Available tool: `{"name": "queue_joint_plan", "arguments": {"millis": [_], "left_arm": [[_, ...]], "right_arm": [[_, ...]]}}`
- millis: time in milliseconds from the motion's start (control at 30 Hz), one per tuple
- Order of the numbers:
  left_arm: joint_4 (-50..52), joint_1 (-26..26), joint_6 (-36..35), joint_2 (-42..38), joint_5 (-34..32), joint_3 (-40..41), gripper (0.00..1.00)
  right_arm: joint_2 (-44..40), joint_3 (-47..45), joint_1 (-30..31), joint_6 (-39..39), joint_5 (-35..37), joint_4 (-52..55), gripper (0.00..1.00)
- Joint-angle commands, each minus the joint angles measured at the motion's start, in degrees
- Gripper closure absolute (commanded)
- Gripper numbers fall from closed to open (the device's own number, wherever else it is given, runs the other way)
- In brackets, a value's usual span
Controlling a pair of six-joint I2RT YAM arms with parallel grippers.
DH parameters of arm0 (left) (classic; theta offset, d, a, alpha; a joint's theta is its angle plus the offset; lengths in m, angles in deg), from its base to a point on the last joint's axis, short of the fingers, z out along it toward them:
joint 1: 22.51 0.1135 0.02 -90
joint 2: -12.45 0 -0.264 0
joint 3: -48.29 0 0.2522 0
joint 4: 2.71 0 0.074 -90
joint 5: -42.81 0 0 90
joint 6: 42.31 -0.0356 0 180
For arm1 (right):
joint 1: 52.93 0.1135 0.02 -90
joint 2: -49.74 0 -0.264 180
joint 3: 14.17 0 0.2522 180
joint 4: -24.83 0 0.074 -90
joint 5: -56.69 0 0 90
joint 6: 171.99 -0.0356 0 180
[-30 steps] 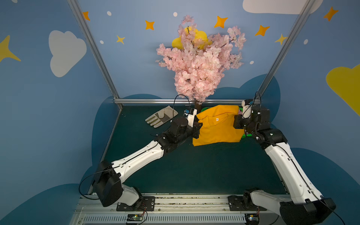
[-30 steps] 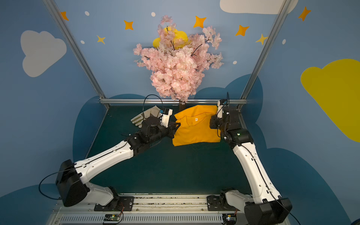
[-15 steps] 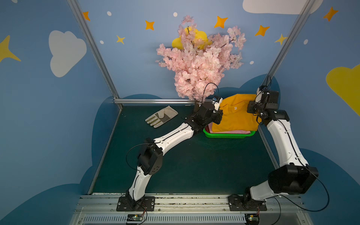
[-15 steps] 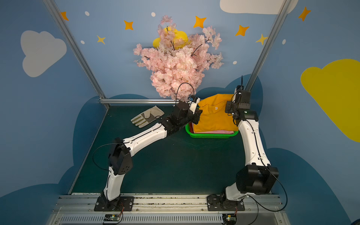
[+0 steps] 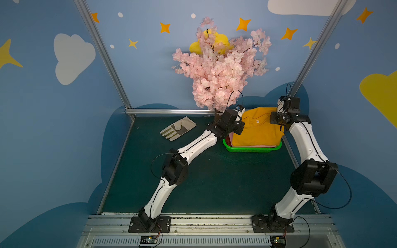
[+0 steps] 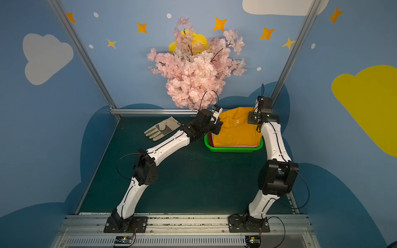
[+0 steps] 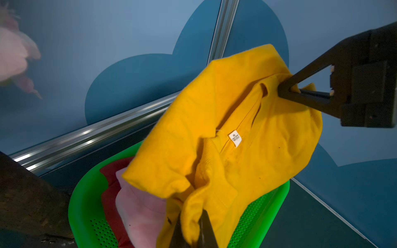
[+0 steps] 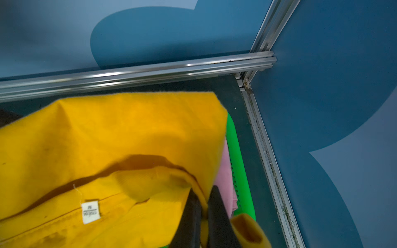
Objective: Put the folded t-shirts into the basket
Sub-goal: Place the T-shirt in the bin.
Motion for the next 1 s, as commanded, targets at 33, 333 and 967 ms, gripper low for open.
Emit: {"name": "queue_joint_plan", "arguments": {"millis": [33, 333, 967], "left_arm": [[1.2, 0.9, -0.2, 1.8, 1.2, -1.1, 0.97], [2.5, 2.7, -0.6, 9.3, -1.0, -6.5, 0.93], [7.0, 2.6, -12.9, 14.0, -15.2, -11.8, 0.28]], "right_arm": [[2.6, 2.1, -0.1, 1.8, 1.3, 0.6, 1.0], [11.0, 3.4, 0.7, 2.6, 4.2, -2.0, 0.98], [21.0, 14.4, 3.3, 0.6, 11.7, 2.8, 0.47]]}}
